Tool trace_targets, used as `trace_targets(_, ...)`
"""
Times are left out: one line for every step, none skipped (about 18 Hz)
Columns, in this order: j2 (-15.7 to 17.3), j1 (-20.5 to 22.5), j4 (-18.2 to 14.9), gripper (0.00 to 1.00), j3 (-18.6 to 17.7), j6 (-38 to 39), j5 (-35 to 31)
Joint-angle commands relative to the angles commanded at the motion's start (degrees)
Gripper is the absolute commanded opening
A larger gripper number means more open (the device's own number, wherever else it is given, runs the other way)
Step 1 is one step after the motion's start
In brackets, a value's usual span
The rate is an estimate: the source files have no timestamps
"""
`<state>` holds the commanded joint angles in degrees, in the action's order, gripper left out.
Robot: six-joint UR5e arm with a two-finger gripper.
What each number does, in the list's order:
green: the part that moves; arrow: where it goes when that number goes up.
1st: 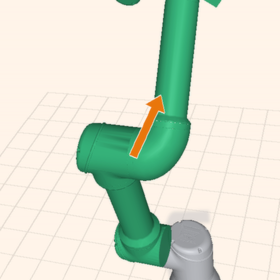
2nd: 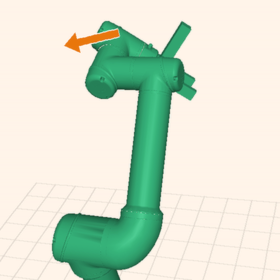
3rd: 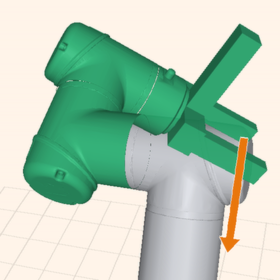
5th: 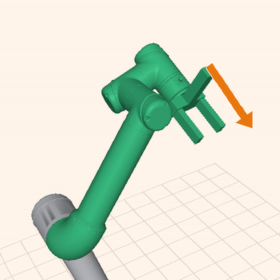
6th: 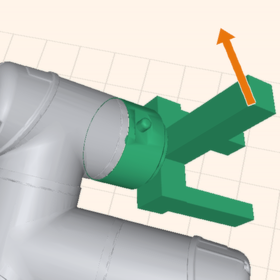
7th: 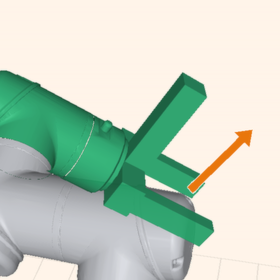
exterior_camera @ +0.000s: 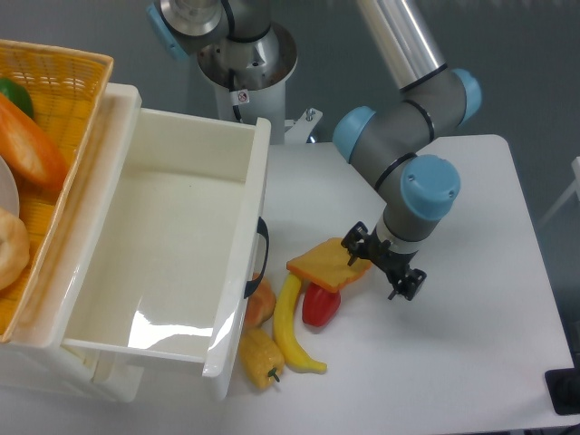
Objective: Pick up the bread slice
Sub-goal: 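Move the gripper down over the toast slice beside the red pepper, then close the gripper on the edge of the toast slice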
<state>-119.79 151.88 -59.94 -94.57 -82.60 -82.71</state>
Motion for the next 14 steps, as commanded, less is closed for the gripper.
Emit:
trace_targets(-0.18,0.0,0.0,1.0,-0.26,-0.62,-0.09)
trace_targets(-0.35,0.0,-0.17,0.96,-0.61,-0.98,-0.09)
trace_targets(-0.44,-0.09,-0.87,0.91,-0.7,-0.98,-0.09)
trace_targets(-0.7,-0.26,-2.01,0.81,-0.62,-0.98,-0.09)
trace_targets(-0.71,-0.7,-3.33,0.64,-0.53,-0.98,-0.17)
trace_targets(-0.53,-0.7,-4.73,0.42,-0.53,-0.98,-0.18)
trace_targets(-0.36,-0.79,-5.79,0.15,-0.44,-0.98,-0.18)
trace_targets(-0.18,-0.79,-5.98,0.0,-0.35,-0.98,-0.09)
trace_targets(-0.09,-0.7,-6.15,0.0,0.08,-0.98,0.0)
trace_targets(0.08,-0.7,-6.24,0.0,0.26,-0.89,0.35)
trace_targets(0.26,-0.53,-6.24,0.0,0.35,-0.89,0.53)
trace_targets(0.44,-0.35,-6.24,0.0,0.44,-0.89,0.61)
trace_targets(0.52,-0.26,-6.24,0.0,0.79,-0.89,0.7)
trace_targets(0.61,-0.09,-6.33,0.0,1.31,-0.89,0.7)
